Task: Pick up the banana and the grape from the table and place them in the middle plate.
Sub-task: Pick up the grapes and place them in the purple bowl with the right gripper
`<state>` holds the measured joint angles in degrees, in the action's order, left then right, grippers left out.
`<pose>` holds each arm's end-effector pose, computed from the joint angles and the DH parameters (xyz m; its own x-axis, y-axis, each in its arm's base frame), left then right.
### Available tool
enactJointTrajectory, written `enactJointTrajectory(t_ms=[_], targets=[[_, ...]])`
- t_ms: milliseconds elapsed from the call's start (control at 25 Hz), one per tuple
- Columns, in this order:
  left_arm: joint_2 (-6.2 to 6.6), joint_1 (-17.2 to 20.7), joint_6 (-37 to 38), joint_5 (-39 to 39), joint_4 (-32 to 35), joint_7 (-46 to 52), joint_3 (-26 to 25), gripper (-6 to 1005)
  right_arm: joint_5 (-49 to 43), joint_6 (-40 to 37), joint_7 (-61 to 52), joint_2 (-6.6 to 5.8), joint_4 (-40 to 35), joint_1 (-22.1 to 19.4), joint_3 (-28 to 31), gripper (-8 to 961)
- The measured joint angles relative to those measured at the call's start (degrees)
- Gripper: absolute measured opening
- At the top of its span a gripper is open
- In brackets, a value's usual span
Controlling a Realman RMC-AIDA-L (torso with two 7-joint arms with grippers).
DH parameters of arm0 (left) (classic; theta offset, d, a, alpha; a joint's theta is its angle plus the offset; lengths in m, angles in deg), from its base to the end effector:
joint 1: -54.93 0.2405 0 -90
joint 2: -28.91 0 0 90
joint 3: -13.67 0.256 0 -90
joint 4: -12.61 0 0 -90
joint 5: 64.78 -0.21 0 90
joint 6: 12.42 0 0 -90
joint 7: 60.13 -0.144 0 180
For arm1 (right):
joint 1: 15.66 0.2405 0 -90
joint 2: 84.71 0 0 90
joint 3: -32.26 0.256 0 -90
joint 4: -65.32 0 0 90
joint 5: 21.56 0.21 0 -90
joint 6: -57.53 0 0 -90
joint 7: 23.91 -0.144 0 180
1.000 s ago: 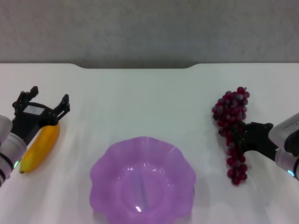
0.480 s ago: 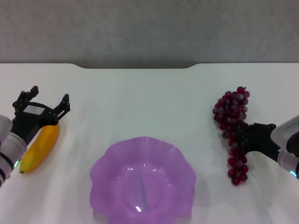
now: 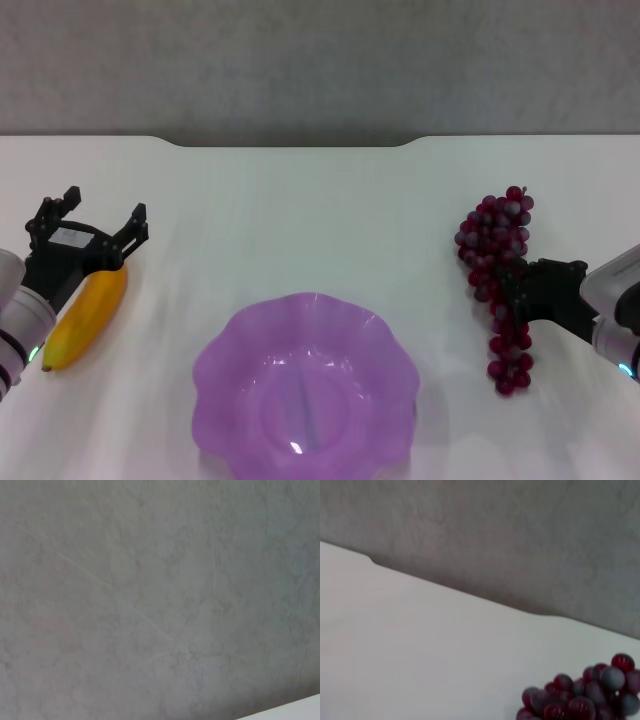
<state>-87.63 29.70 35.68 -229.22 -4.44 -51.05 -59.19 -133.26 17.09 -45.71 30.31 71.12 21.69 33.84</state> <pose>-0.3278 0.3629 -0.0163 0.8086 0.0973 0.5802 0.5847 -0.2425 -0.7742 0.3356 0.3676 -0.0590 0.8487 -0.3456 -0.4003 -0.5258 -0.4702 -0.7089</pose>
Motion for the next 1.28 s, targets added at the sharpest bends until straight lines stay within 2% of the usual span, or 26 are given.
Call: enactJointTrajectory(t_ms=[560, 1280], targets=[[0.0, 0.17, 0.08, 0.0, 0.0, 0.02, 0.0, 903, 0.18, -5.73, 0.0, -0.15, -0.78, -0.11, 0.97, 164], [0.08, 0.19, 0.01, 0.0, 0.0, -0.13, 0.0, 903, 0.11, -23.26, 0.43, -0.23, -4.75, -1.58, 0.97, 152]])
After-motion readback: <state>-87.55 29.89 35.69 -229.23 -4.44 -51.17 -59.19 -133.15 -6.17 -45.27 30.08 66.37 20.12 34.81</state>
